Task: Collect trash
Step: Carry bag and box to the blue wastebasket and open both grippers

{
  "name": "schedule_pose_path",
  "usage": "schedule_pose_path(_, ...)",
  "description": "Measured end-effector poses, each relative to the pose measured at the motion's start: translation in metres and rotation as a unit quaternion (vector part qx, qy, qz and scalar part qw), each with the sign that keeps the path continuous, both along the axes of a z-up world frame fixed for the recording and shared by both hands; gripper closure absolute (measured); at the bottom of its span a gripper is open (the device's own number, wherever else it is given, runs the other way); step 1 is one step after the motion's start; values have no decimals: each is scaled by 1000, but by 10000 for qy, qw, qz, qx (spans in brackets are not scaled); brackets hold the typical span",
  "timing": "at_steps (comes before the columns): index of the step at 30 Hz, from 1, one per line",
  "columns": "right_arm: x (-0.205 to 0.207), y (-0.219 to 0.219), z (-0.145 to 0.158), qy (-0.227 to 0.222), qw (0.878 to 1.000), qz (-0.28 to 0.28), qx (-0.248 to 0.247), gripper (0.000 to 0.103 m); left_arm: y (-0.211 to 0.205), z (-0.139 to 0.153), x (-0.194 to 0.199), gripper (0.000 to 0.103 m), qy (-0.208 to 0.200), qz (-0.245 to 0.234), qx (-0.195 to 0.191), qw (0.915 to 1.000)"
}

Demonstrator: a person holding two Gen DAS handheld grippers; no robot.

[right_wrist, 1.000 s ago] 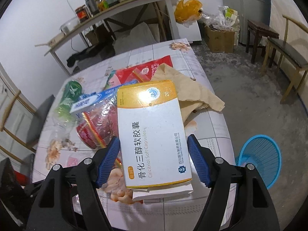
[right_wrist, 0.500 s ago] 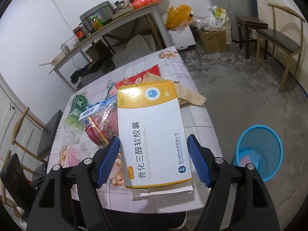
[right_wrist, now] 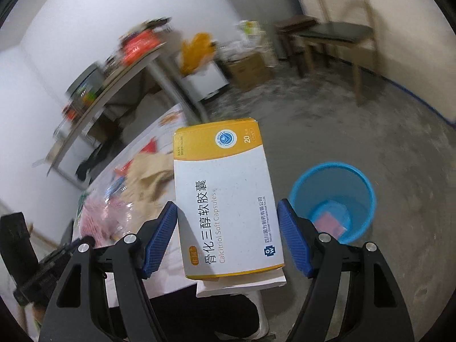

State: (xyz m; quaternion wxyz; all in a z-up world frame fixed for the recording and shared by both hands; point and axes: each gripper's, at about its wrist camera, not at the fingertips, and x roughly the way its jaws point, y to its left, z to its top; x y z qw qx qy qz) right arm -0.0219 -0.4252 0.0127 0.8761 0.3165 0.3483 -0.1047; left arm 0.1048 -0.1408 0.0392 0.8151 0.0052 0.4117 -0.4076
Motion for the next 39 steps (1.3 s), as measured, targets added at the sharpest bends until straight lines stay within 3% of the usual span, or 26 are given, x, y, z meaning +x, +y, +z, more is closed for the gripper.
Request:
schedule_pose_path(2, -14, -23, -17, 90, 9992, -305, 252, 33, -32, -1, 7, 87, 207, -297, 3, 9993)
schedule_pose_path(5, -27, -55, -47, 204, 9951, -649, 720, 33, -87, -14, 23, 85, 829, -741, -28, 9938)
schedule_pose_path(11, -39, -105, -118, 532, 9786, -1210, 1579, 33, -197, -88, 46, 84, 1864, -1146, 637, 9737)
schedule_pose_path(15, -27, -134, -159, 643, 9648, -1440, 2106, 33, -249, -130, 62, 84, 2065, -1142, 1035, 9662)
schedule_pose_path(17, -15, -148, -174, 601, 9601, -1518, 2272, 32, -269, -146, 72, 84, 2173, -1069, 1056, 9645)
schedule_pose_path(18, -8, -155, -182, 570, 9582, -1548, 2336, 32, -281, -151, 75, 80, 2211, -1054, 993, 9644)
schedule_pose_path(21, 4, -175, -208, 660, 9522, -1746, 2419, 20, -305, -168, 81, 41, 2350, -1064, 949, 9615)
schedule_pose_path(25, 10, -186, -242, 1068, 9435, -1976, 2435, 19, -313, -192, 95, 38, 2591, -698, 1298, 9545)
schedule_pose_path(28, 3, -182, -245, 1023, 9435, -1975, 2457, 19, -307, -190, 91, 38, 2576, -729, 1190, 9561)
schedule_pose_path(34, -21, -173, -239, 1064, 9443, -2033, 2360, 19, -291, -170, 87, 38, 2356, -778, 1099, 9625)
schedule_pose_path(39, -48, -161, -215, 913, 9497, -2033, 2200, 19, -273, -140, 81, 38, 2099, -767, 962, 9700)
